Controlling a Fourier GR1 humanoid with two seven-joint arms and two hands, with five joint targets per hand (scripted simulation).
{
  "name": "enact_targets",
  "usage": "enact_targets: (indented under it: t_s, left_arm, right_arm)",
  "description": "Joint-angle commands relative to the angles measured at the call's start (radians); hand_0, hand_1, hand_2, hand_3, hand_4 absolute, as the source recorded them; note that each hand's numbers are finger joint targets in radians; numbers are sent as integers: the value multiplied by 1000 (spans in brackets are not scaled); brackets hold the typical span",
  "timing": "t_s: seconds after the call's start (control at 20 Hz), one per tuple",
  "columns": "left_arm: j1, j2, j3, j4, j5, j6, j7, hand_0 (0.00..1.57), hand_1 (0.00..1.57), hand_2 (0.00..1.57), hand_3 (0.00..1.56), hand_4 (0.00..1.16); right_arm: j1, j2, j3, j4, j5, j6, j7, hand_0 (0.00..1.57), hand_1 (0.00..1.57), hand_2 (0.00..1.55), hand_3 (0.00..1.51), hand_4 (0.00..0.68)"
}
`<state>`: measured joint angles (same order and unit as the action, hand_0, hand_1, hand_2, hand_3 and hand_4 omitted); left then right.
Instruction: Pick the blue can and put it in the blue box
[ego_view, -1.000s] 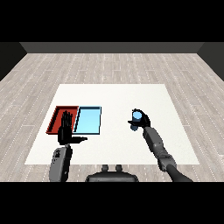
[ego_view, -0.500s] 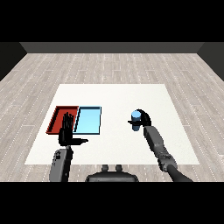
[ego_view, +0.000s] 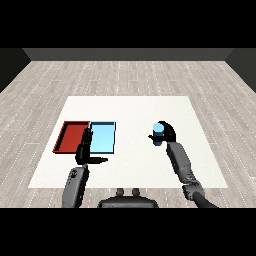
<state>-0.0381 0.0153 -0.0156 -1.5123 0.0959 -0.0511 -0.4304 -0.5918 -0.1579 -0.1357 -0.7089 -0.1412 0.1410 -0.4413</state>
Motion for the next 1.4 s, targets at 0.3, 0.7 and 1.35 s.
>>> enact_targets:
  t_s: [0.3,0.7,1.35]
  left_arm:
    - [-31,-15,-126,19,10,35,89,0,0,0,0,0]
    - [-89,-15,-146,131,-2,62,59,0,0,0,0,0]
    - [-249,-15,-290,328,102,216,22,0,0,0,0,0]
  right_arm:
    - [30,51,53,-261,-1,-23,51,1432,1432,1451,1424,661]
    - [65,156,336,-379,-36,-308,87,1429,1429,1451,1423,660]
    - [118,158,411,-524,-41,-337,162,1419,1419,1448,1416,660]
